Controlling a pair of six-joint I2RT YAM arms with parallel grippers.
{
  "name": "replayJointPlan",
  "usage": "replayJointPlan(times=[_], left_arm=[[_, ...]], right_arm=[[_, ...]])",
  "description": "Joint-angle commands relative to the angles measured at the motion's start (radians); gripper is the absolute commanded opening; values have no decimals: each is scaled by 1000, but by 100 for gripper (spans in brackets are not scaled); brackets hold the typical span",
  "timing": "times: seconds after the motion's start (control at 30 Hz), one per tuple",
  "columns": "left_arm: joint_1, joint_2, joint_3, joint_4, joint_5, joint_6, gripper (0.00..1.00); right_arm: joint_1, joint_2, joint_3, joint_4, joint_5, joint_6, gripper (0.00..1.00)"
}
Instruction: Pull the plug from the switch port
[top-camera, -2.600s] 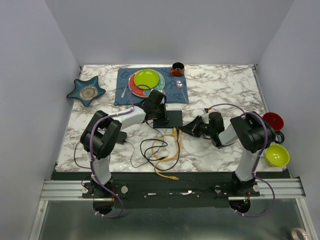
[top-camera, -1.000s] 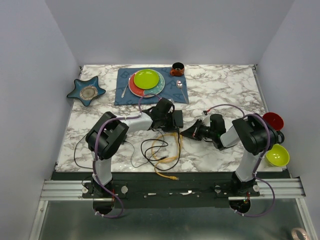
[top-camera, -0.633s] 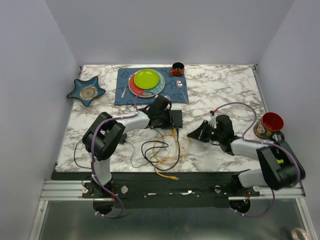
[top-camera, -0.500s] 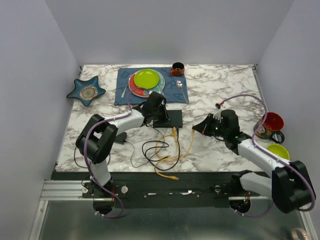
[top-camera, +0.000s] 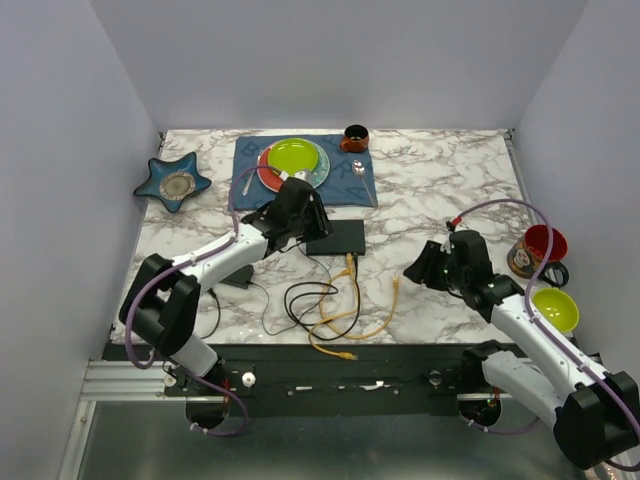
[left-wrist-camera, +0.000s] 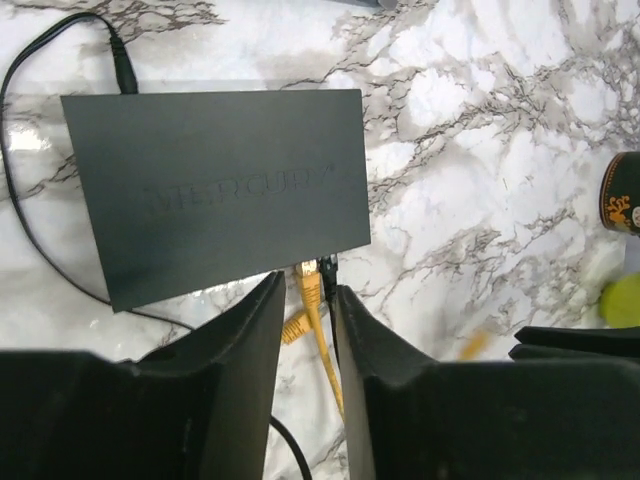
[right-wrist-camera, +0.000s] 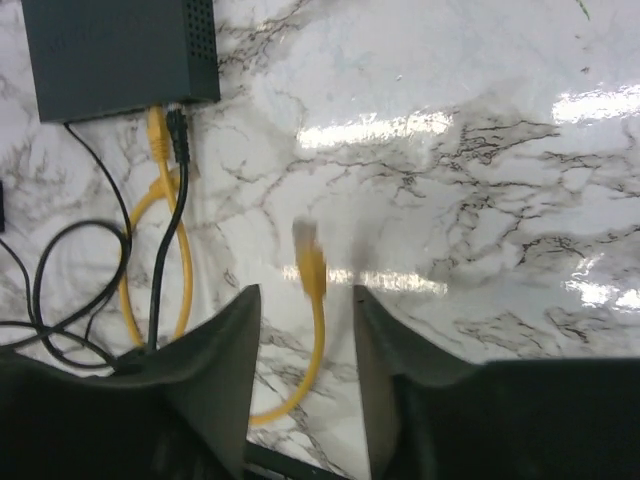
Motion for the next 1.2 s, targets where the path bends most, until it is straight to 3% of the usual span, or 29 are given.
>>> replayJointPlan(times=[0.0, 0.07, 0.27, 0.37, 0.67, 1.17], left_arm=[[-3, -104, -55, -45, -56, 14, 50], [-3, -145, -88, -43, -82, 9, 55], [-6, -228, -172, -33, -84, -14, 56], [-29, -257, -220, -13, -90, -34, 56], [-125, -342, -327, -3, -144, -89, 56], [-147, -495, -431, -39, -177, -114, 56]], right_arm=[[3, -64, 9, -48, -24, 6, 60], [5, -78, 21, -66, -72, -7, 63], [91, -123, 32, -100, -120, -91, 63], [178, -103, 36, -132, -8, -70, 63], [191, 86, 32, -56, 104, 6, 63], [269, 466, 213, -43, 296, -22, 63]])
